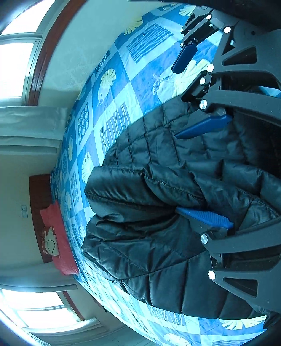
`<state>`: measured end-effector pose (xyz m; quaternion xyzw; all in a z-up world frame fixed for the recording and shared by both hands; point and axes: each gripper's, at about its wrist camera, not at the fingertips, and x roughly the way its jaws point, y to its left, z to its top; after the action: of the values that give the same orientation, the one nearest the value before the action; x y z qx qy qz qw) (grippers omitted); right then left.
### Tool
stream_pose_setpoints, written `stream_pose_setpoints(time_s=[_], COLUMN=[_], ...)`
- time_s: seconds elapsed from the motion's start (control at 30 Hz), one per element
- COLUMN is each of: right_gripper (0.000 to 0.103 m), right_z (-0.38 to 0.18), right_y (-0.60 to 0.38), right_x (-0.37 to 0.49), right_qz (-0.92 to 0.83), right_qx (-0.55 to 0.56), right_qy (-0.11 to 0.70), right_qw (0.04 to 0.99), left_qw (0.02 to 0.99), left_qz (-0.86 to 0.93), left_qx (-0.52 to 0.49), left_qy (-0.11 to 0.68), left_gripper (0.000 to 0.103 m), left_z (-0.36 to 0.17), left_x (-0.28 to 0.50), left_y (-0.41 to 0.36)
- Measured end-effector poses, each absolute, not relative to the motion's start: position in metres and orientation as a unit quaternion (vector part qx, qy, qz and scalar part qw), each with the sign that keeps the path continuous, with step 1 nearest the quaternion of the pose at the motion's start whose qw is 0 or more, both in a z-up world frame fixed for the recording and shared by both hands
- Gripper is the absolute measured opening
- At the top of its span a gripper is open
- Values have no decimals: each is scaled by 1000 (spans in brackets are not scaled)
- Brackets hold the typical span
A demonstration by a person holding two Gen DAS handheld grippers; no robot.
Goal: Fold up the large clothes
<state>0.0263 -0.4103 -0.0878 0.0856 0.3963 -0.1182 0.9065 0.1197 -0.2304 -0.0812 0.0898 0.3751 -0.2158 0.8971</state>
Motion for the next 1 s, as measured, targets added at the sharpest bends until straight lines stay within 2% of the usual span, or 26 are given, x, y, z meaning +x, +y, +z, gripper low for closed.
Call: stream_pose_setpoints(time_s=[0.13,0.53,0.7,1.0], right_gripper=[52,52,51,52], right_z=[-87,-83,-81,-72], right_y=[-423,-428,-423,-411], right_x=[19,7,7,11], right_qz=[-132,-144,-141,-133], right_qx=[88,87,83,74], right_qy=[397,394,394,388], right_qw=[904,904,904,909], left_qw=[896,889,895,923], left_qz=[-219,-249,-274,-236], left_qx=[86,56,60,41], left_qy=[376,379,348,301], left_gripper=[68,69,69,69], left_z=[-75,-39,-13,26], left_x=[114,100,79,69], left_y=[-236,-240,-241,-166])
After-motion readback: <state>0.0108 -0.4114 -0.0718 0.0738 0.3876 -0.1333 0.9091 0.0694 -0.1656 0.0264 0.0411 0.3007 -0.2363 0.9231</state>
